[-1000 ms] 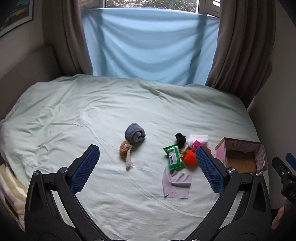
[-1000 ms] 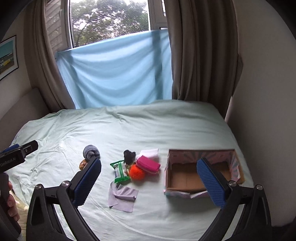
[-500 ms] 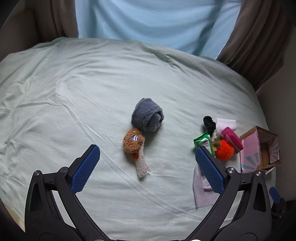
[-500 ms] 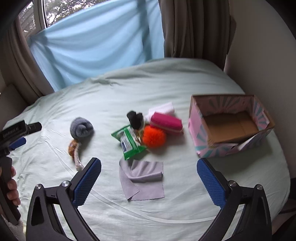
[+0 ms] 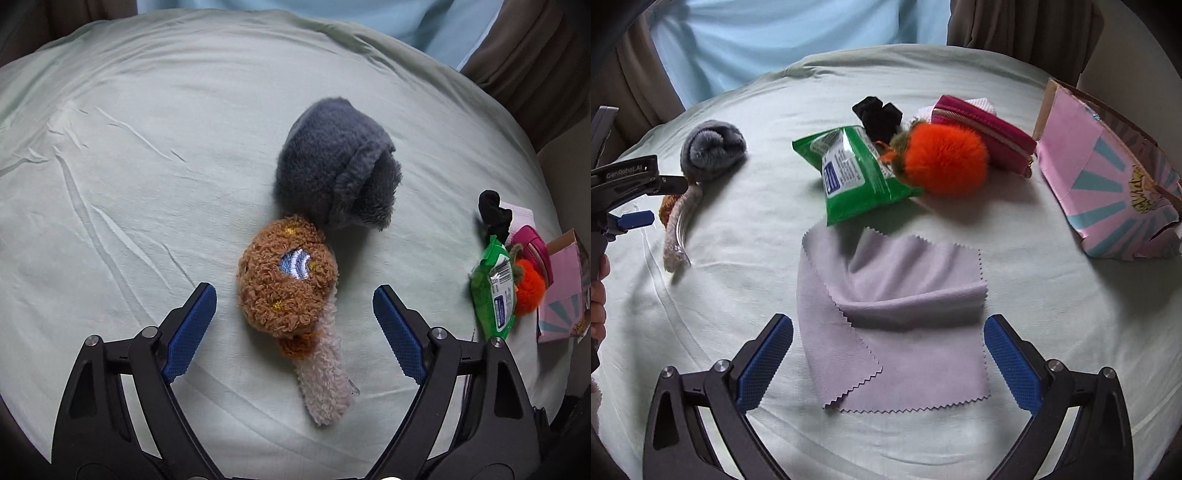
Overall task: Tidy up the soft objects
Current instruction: 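Grasp the brown plush toy with the left tool while the right tool grasps the grey cloth, then carry the plush toy with the left tool while the right tool carries the cloth to the box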
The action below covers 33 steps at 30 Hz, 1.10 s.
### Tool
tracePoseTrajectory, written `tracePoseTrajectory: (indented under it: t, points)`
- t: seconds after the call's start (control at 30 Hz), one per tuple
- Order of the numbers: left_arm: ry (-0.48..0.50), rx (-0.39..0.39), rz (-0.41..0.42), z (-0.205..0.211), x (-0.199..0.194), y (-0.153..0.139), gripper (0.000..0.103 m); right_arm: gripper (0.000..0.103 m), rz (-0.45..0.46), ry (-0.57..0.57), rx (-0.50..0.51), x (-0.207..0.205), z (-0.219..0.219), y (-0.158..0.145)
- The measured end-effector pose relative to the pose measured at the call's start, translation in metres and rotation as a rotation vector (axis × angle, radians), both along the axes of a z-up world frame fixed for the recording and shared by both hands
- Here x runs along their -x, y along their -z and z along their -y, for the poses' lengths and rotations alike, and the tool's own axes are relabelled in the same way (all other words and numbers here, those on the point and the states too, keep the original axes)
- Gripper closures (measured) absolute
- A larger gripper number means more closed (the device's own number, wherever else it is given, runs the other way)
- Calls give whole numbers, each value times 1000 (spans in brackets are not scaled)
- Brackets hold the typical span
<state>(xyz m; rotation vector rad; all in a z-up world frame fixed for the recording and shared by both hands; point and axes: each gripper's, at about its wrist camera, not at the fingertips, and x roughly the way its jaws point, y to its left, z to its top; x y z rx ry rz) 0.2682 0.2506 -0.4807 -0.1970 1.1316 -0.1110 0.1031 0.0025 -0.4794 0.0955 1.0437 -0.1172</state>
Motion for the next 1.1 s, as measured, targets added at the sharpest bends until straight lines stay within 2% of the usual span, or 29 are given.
tracePoseTrajectory:
  t: [0.2, 0.27, 0.33, 0.4, 0.43, 0.5, 0.63, 0.7, 0.8, 0.9, 1.1]
  points:
    - [4, -28, -11, 11, -6, 18, 23, 0, -18, 10, 5, -9, -2, 20]
    - [10, -40, -8, 13, -7, 17, 30, 0, -6, 21, -8, -10, 1, 20]
    - [13, -57, -10, 15, -9, 17, 50, 1, -2, 23, -14, -10, 4, 20]
    - [13, -67, -15, 14, -13, 18, 61, 10, 7, 29, -14, -9, 6, 18]
    - [14, -59, -17, 12, -14, 18, 62, 13, 10, 32, -15, -7, 7, 16]
    - [18, -49, -14, 10, -15, 16, 64, 26, 11, 40, -15, -10, 9, 13]
    - [27, -50, -5, 5, -11, 12, 66, 50, 12, 76, -27, -12, 16, 7]
    - [26, -49, -1, 3, -8, 10, 66, 69, 9, 85, -39, -16, 21, 4]
    - [27, -46, 1, 4, -4, 7, 67, 85, 1, 80, -57, -23, 23, -3]
    - [33, -48, 3, 8, -1, 1, 67, 91, 13, 88, -74, -31, 23, -9]
    - [67, -50, 27, 13, 12, -24, 67, 92, 60, 90, -93, -33, 30, -32]
